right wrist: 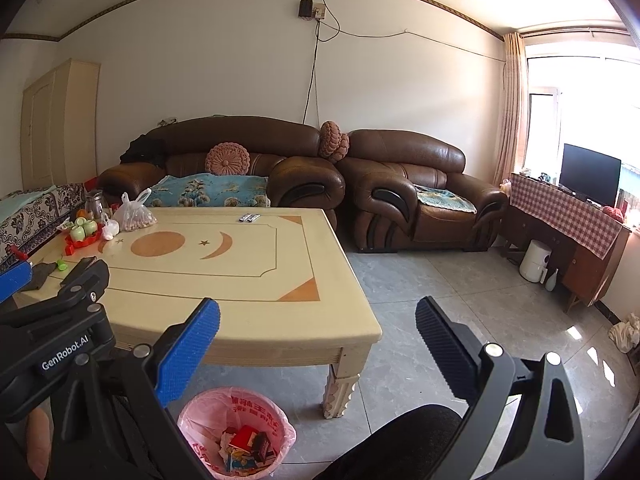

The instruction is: Collect trash

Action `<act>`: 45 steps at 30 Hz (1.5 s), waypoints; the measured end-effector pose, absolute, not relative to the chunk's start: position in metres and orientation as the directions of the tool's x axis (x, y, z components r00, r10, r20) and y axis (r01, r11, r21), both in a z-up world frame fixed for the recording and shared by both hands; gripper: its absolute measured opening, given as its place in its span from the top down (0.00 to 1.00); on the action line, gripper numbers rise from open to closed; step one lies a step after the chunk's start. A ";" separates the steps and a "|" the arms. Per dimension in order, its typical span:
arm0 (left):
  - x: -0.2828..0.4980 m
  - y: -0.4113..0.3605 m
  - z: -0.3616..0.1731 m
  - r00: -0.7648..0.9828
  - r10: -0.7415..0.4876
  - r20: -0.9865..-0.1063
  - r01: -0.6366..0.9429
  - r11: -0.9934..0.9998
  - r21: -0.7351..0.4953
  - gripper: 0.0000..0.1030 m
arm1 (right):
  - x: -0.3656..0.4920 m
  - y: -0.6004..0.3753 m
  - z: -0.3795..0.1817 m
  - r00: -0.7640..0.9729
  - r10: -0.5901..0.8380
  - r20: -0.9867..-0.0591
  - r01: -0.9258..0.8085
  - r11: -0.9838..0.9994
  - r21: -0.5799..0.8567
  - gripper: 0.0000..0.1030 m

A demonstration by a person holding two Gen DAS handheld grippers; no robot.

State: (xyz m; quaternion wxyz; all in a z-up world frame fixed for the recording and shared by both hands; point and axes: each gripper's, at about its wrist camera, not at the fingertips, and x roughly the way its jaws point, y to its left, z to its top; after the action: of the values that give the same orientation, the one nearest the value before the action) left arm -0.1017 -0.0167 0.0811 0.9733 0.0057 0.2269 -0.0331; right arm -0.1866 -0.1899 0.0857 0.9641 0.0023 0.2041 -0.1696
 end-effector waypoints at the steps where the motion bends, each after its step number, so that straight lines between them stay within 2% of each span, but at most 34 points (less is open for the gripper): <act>1: -0.101 -0.016 0.081 0.894 -0.065 -0.444 0.069 0.998 -0.006 0.09 | -0.187 -0.190 0.086 0.859 -0.327 -0.393 0.328 0.942 -0.066 0.07; 45: -0.098 -0.013 0.084 0.894 -0.078 -0.440 0.082 0.997 -0.010 0.09 | -0.184 -0.186 0.087 0.861 -0.331 -0.387 0.328 0.942 -0.075 0.07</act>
State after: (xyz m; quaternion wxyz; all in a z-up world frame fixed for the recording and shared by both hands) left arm -0.0985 -0.0126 0.0838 0.9732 0.0042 0.2260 -0.0411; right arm -0.1841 -0.1858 0.0875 0.9646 -0.0033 0.2010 -0.1709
